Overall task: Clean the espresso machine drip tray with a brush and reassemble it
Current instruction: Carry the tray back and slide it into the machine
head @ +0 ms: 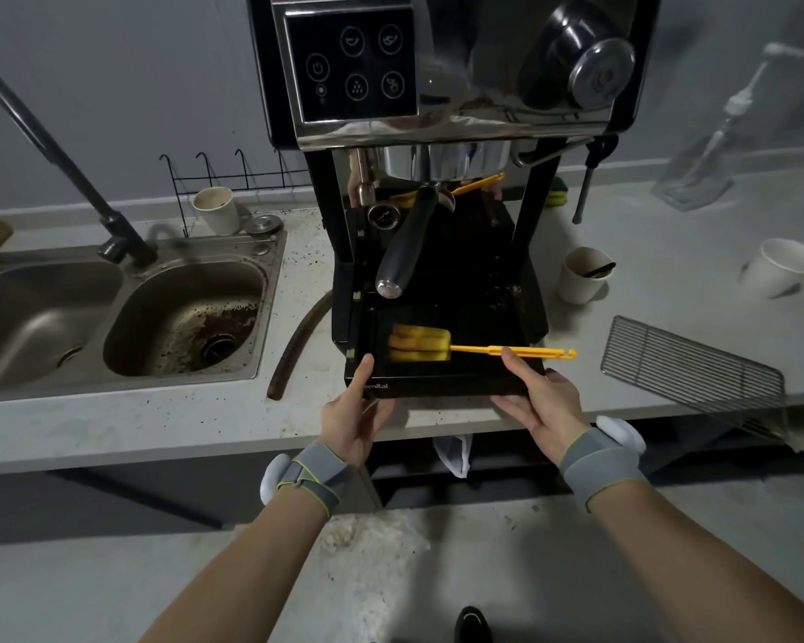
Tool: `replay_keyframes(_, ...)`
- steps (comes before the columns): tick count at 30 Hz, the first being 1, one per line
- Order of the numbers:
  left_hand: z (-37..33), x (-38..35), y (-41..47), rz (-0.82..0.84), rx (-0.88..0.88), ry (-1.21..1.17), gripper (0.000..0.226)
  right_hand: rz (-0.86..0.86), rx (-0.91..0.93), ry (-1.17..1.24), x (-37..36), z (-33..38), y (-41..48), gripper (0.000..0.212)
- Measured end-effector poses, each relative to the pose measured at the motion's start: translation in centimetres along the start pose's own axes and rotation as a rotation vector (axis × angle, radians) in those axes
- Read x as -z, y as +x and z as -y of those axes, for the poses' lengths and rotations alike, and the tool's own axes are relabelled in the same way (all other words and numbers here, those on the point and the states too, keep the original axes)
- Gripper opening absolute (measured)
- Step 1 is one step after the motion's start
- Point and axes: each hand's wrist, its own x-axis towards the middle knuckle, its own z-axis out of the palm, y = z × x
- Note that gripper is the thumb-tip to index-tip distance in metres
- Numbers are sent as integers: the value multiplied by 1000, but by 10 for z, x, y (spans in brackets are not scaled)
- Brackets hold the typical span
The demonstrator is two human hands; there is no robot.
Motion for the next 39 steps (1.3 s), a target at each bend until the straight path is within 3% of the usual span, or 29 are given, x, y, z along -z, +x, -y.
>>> replay_keyframes(11,-5,-2,14,6,36,-16,63,29,-28,19,-6,5,18,110)
replay_keyframes(24,-11,-9,34,-22,19,-1,52,45,-47,-4,-12,9,34,114)
replay_keyframes(39,-23,-23,26,-61,-1,75,57,73,-87,-27,-18,18,41,109)
